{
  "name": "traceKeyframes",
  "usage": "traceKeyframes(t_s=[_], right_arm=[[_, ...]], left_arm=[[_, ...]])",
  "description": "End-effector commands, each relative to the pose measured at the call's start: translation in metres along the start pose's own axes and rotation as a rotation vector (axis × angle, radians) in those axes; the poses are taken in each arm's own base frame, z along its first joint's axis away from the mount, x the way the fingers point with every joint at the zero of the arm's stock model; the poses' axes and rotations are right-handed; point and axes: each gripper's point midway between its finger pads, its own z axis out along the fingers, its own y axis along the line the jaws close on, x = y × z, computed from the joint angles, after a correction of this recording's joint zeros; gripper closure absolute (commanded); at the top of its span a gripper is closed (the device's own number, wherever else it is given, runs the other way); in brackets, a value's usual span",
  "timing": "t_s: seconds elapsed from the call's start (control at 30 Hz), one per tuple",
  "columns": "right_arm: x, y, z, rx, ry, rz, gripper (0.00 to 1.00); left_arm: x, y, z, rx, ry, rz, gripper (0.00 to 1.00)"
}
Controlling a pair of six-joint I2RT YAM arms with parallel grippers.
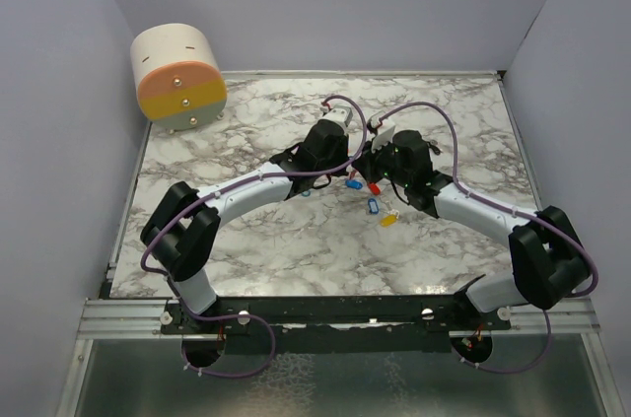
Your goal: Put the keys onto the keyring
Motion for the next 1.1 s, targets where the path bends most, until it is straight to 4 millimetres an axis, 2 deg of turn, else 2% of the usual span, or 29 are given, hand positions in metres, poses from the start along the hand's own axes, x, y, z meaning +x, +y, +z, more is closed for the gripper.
traceKeyframes(t_s=[0.0, 0.07, 0.3, 0.67, 1.07], right_arm=[[-0.013, 0.000, -0.004, 0.014, -0.056, -0.023, 0.99], [-0.014, 0.000, -0.005, 0.013, -0.062, -0.024, 0.99], [-0.017, 0.000, -0.007, 0.018, -0.071, -0.027, 0.99], [-0.013, -0.004, -0.002, 0.035, -0.060, -0.025, 0.99], [-0.013, -0.007, 0.002, 0.046, -0.064, -0.023, 0.99]], left_arm=[[-0.018, -0.015, -0.001, 0.059, -0.034, -0.015, 1.00], [-0.008, -0.012, 0.007, 0.049, -0.008, -0.014, 1.00], [-0.005, -0.006, 0.015, 0.041, 0.008, -0.020, 1.00], [-0.011, -0.009, 0.008, 0.059, -0.007, -0.020, 1.00], [-0.009, -0.014, 0.005, 0.088, 0.004, -0.016, 1.00]])
